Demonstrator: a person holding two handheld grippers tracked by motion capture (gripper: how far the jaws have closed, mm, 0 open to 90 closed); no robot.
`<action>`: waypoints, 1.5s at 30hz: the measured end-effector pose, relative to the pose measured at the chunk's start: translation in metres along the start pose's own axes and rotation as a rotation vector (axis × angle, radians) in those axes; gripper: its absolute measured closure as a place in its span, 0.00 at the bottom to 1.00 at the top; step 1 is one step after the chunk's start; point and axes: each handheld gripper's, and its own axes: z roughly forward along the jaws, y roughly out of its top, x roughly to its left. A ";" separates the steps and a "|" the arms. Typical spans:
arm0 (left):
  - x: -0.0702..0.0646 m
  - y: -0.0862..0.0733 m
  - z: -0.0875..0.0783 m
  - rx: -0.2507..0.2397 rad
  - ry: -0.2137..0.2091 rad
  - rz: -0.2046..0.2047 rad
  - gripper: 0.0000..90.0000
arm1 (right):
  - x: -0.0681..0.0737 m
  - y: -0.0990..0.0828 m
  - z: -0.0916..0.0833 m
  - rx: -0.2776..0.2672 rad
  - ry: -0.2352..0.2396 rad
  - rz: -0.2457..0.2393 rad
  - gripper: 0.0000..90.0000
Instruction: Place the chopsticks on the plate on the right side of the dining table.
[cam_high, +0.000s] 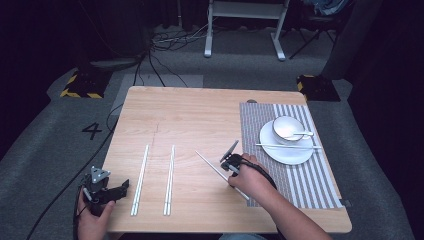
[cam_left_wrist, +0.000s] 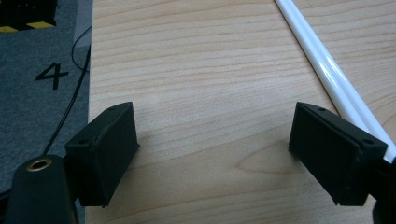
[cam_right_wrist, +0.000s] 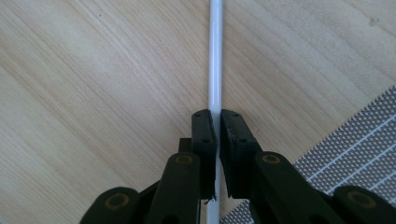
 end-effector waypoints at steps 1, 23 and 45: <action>0.000 0.000 0.000 0.000 0.000 0.000 0.17 | 0.001 0.001 0.000 0.016 -0.010 -0.008 0.93; 0.000 0.000 0.000 0.000 -0.001 0.000 0.17 | -0.007 0.008 0.001 0.047 0.045 0.053 0.95; 0.000 0.000 0.000 0.000 0.000 0.001 0.17 | -0.030 -0.019 -0.046 -0.327 0.187 0.002 0.95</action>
